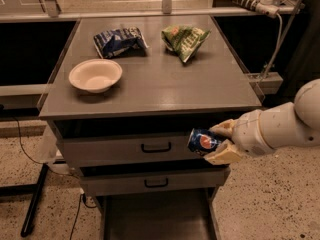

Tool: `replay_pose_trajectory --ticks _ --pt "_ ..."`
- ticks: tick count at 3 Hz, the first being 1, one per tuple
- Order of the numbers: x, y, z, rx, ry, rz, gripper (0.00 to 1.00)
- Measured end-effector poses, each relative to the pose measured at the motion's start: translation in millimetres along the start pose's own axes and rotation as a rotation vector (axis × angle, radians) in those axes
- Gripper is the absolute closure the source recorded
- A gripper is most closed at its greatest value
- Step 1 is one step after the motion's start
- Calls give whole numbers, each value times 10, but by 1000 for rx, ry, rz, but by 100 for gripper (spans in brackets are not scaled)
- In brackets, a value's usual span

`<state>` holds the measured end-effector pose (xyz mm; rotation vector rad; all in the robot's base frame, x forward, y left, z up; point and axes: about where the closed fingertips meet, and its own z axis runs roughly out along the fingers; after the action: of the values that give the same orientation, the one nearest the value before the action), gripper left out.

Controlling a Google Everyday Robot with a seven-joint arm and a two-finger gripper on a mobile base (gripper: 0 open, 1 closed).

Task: Place pepsi can into bottom drawer

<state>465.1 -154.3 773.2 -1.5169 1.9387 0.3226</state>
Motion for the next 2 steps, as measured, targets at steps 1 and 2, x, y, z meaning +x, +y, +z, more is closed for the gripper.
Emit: replay_pose_trajectory --ticks 1,2 --pt "314 128 680 -70 4 48 100" --pt "735 214 1367 -86 -23 99 100"
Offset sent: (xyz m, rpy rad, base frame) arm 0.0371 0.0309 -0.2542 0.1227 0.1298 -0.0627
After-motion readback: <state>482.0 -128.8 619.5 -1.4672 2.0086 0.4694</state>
